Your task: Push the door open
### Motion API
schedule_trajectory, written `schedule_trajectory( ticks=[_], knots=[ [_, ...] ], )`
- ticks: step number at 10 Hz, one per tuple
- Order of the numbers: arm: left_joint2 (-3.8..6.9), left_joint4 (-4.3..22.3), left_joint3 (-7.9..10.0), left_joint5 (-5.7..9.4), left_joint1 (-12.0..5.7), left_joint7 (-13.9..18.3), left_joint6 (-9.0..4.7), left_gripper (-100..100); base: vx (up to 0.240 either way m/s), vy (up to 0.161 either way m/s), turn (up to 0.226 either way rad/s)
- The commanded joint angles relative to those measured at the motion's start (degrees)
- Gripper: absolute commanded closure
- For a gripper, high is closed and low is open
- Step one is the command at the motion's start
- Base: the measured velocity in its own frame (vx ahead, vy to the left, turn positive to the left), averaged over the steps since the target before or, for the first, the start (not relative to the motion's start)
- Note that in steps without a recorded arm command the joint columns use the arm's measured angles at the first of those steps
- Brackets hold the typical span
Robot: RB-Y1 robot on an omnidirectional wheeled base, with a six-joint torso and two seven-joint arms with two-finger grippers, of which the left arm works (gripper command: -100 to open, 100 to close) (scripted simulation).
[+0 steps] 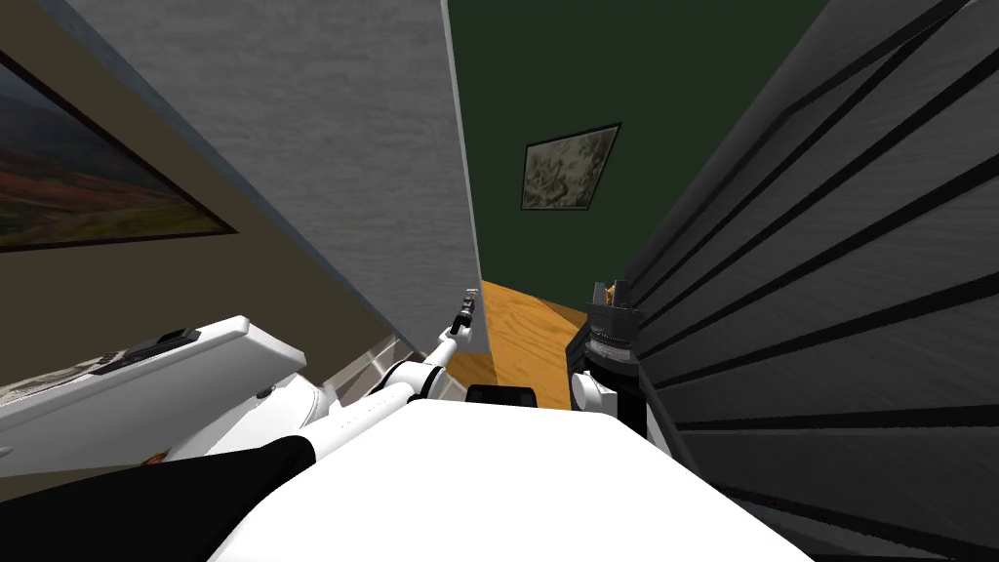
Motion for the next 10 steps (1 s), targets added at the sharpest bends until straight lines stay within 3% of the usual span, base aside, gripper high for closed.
schedule_trajectory(
  ticks=[1, 5, 8, 9, 10],
  knots=[
    [0.9, -0.09, 1.62, 0.51, -0.26, -0.93, -0.23, 100, 0.171, -0.119, 0.093],
    [0.6, 0.03, 4.17, 1.29, -0.45, -3.14, -0.16, 100, 0.168, -0.078, 0.074],
    [0.6, 3.81, 4.17, 1.29, -0.45, -3.14, -0.29, 100, 0.069, -0.032, 0.029],
    [0.6, 0.53, 4.17, 1.29, -0.45, -3.14, -0.16, 100, -0.024, 0.003, -0.01],
    [0.6, 0.03, 4.17, 1.29, -0.45, -3.14, -0.16, 100, -0.029, 0.005, -0.023]
  ],
)
